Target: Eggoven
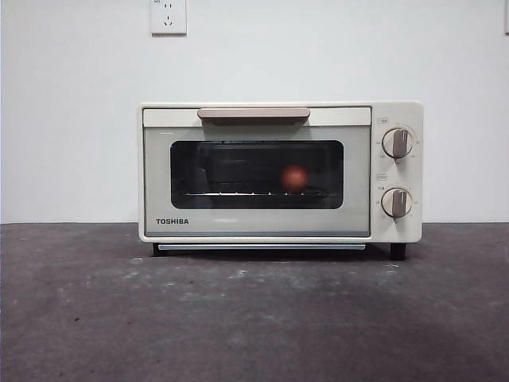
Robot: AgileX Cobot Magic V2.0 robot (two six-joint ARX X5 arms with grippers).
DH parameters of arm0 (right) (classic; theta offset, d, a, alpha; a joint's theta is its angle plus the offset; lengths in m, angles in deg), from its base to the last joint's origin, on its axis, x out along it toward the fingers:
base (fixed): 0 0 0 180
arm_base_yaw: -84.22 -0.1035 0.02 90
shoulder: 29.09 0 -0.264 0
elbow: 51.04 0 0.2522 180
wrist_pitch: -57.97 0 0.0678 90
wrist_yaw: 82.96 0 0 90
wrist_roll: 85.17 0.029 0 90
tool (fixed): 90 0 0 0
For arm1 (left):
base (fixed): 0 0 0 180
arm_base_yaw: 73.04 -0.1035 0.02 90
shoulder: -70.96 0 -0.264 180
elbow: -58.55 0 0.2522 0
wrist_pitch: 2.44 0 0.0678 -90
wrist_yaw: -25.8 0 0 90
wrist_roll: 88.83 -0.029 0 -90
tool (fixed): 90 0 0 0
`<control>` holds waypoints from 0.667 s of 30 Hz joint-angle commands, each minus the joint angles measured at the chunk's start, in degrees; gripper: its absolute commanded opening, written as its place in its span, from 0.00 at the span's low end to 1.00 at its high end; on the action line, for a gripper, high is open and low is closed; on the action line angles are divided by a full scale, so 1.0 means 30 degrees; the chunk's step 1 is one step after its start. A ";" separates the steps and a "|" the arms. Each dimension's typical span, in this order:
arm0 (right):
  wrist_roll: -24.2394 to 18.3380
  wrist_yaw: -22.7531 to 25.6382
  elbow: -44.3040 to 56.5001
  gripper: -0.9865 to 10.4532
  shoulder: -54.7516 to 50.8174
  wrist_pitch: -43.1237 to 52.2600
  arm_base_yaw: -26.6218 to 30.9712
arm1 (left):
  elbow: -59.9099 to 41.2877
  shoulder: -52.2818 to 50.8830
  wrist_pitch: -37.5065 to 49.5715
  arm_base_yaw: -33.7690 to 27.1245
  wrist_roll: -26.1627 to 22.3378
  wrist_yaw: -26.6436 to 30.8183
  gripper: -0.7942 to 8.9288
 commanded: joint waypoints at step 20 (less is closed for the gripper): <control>0.0007 0.0510 0.7949 0.09 -0.4452 0.1428 0.0342 | -0.0539 -0.0029 0.0240 -0.0036 -0.0219 -0.0022 0.09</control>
